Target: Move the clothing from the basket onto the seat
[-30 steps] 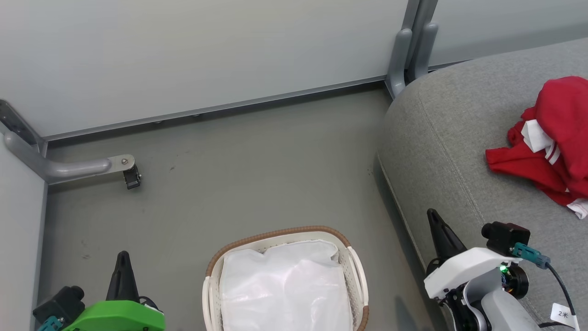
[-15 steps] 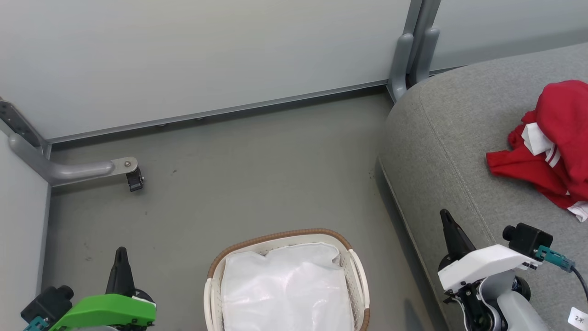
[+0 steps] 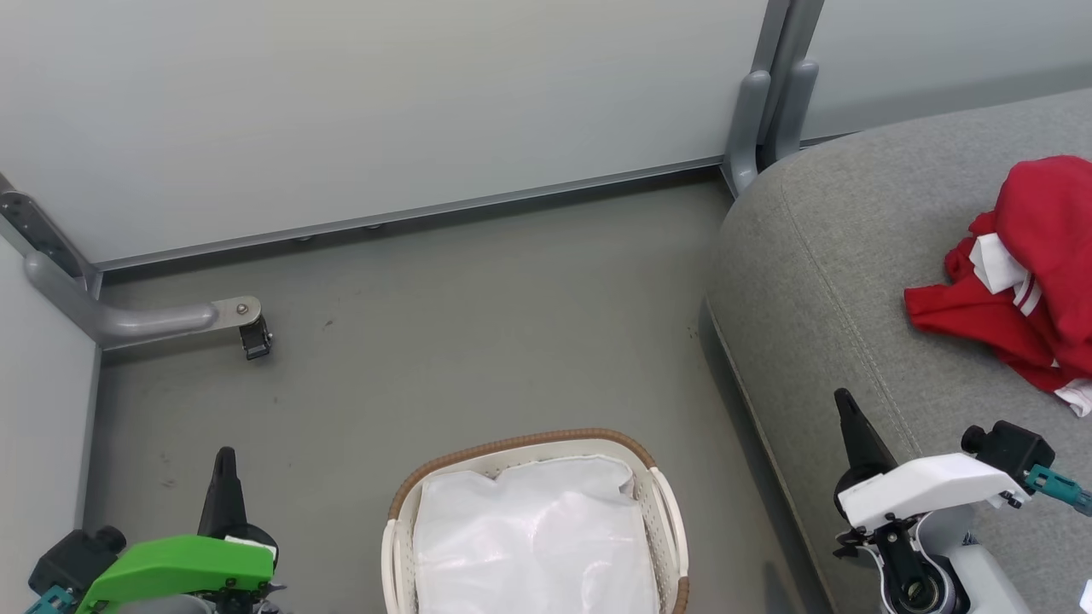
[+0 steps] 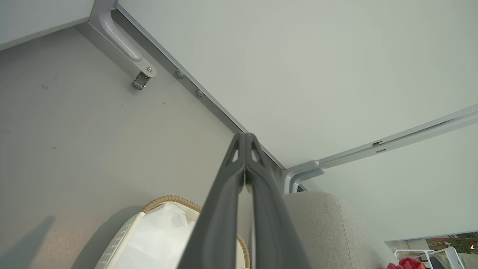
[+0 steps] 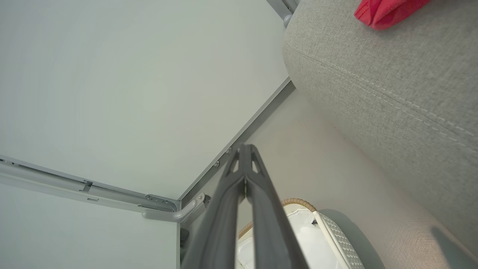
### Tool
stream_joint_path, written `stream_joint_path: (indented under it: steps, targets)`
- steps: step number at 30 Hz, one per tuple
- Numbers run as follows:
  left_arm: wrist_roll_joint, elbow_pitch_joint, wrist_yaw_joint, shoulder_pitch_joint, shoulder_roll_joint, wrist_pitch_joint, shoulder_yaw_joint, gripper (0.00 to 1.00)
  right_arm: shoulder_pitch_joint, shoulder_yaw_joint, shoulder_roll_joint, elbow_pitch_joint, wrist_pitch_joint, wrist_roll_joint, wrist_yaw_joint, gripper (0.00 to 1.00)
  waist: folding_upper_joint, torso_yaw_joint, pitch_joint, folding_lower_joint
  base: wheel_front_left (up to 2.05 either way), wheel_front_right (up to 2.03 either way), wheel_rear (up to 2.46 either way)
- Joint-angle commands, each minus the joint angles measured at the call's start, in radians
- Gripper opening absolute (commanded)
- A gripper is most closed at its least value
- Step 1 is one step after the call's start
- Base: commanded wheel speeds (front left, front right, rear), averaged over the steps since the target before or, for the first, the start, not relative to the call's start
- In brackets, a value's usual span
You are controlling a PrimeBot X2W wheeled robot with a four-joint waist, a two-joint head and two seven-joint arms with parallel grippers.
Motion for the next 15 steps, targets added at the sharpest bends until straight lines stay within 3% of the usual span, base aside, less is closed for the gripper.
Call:
stream_joint_path:
  steps: [1,15]
  targets:
    - [-0.027,-0.013,-0.003,-0.026,0.007,0.007,0.003,0.0,-0.001,-0.01,-0.001,-0.017,0.007,0.031,0.0,0.0,0.0,0.001,-0.001,0.0,0.0,0.0,0.0]
    - [-0.174,-0.025,-0.008,-0.038,0.008,0.049,0.009,0.0,0.015,-0.047,0.002,-0.04,0.048,0.182,-0.001,0.0,0.0,0.006,-0.013,0.0,0.0,0.0,0.0]
